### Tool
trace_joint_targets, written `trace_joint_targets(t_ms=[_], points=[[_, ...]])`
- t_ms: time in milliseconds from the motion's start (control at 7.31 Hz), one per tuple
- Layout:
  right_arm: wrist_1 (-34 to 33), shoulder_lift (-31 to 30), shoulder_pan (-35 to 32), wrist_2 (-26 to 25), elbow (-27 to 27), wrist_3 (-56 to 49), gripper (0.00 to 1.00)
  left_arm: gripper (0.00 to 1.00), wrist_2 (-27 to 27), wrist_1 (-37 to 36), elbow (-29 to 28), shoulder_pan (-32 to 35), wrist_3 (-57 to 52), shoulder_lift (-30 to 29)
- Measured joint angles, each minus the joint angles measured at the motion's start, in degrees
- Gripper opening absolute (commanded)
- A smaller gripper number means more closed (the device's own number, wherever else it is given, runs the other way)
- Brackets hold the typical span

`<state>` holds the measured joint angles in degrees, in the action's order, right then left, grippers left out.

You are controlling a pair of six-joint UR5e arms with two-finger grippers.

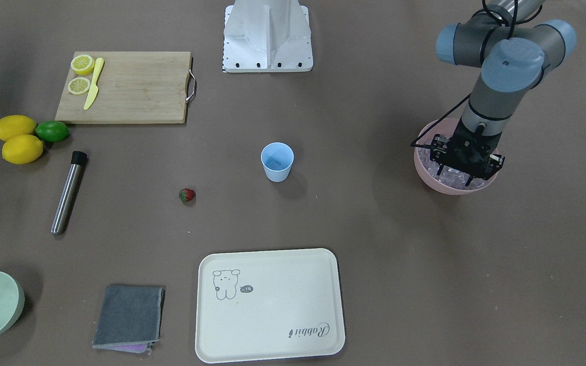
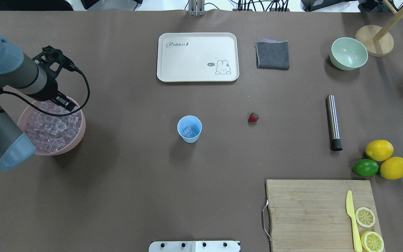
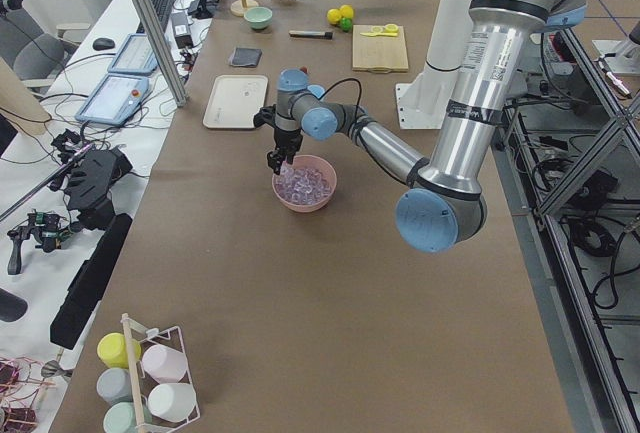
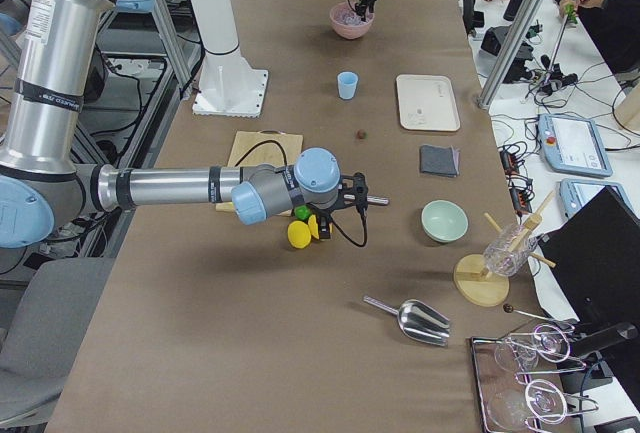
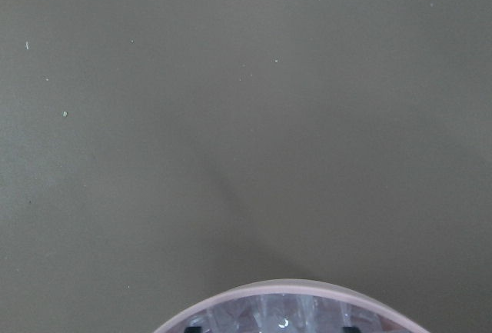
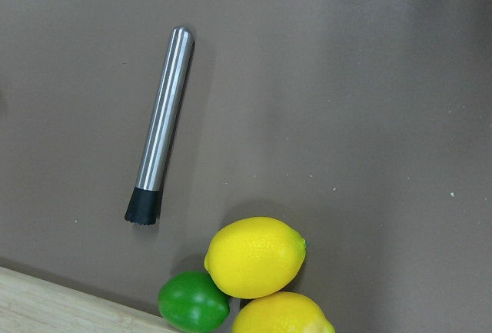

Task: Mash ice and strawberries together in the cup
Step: 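Lower the left gripper into the pink bowl and grasp a third ice cube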

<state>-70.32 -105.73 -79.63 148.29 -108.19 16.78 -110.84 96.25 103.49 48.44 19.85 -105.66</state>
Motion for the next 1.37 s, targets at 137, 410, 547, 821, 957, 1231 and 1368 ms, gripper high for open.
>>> trace_joint_targets(t_ms=[137, 410, 547, 821, 957, 1231, 1368], points=[[0.0, 0.0, 0.0, 0.0, 0.0, 0.0, 1.00, 0.65, -0.8, 0.0, -0.2, -0.2, 0.5, 0.0], [0.0, 0.0, 0.0, 0.1, -0.1, 0.0, 1.00, 0.57, -2.5, -0.1, -0.7, -0.3, 1.4, 0.0], [0.0, 0.0, 0.0, 0.1, -0.1, 0.0, 1.00, 0.55, -2.7, -0.1, -0.9, -0.3, 1.7, 0.0], [-0.1, 0.0, 0.0, 0.3, -0.1, 0.0, 1.00, 0.41, -2.8, -0.2, -1.3, -0.3, 1.8, -0.2], [0.0, 0.0, 0.0, 0.4, -0.1, 0.0, 1.00, 0.10, -2.8, -0.1, -1.7, -0.3, 1.8, -0.3], [-0.1, 0.0, 0.0, 0.4, -0.1, 0.0, 1.00, 0.00, -3.3, -0.3, -1.7, -0.2, 1.7, -0.5], [-0.1, 0.0, 0.0, 0.7, 0.0, 0.0, 1.00, 0.00, -4.4, -0.5, -1.5, 0.2, 1.5, -0.6]])
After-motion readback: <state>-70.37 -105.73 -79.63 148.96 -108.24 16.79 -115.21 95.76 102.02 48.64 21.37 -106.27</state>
